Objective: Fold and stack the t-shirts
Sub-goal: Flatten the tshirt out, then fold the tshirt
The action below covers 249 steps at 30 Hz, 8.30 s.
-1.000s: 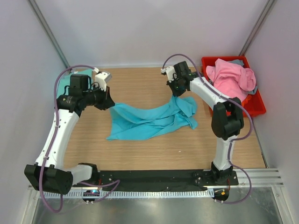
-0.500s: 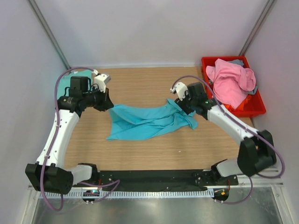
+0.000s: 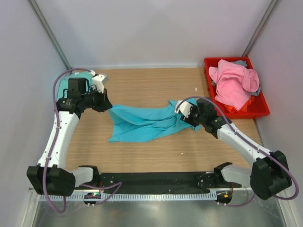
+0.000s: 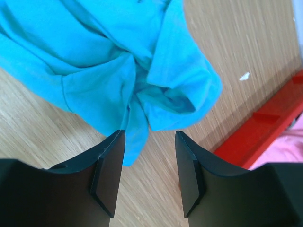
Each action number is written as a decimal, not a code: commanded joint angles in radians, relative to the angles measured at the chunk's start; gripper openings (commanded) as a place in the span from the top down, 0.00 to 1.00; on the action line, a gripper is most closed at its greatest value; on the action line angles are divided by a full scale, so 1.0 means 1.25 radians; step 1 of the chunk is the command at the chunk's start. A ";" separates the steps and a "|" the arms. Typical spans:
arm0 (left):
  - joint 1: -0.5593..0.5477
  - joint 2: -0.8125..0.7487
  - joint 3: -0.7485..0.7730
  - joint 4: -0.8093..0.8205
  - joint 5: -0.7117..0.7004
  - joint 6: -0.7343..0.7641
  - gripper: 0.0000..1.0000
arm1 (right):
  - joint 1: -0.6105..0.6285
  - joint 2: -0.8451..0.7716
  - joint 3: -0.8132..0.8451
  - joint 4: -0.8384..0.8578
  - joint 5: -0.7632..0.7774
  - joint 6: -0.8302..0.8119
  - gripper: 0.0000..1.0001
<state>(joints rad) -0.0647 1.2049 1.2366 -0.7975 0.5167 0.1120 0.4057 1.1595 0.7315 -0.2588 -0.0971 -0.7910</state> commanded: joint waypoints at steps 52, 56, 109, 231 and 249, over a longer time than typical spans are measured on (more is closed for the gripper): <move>0.093 -0.034 -0.036 0.051 0.068 -0.034 1.00 | 0.006 0.275 0.204 -0.020 -0.095 -0.173 0.75; 0.098 -0.039 -0.041 0.054 0.068 -0.033 1.00 | 0.006 0.292 0.222 -0.031 -0.103 -0.169 0.78; 0.120 0.008 0.558 -0.023 0.111 -0.086 1.00 | -0.164 -0.019 0.889 -0.170 0.002 0.401 0.99; 0.079 0.609 0.282 0.348 -0.271 0.209 1.00 | -0.230 0.731 0.825 0.201 0.030 0.225 0.99; 0.066 0.725 0.440 0.380 -0.315 0.182 1.00 | -0.228 0.870 1.048 0.140 0.036 0.254 0.99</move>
<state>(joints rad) 0.0277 2.1220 1.7271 -0.3569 0.1379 0.3405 0.1230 2.2738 2.0224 -0.1116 -0.0662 -0.4908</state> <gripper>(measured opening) 0.005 0.029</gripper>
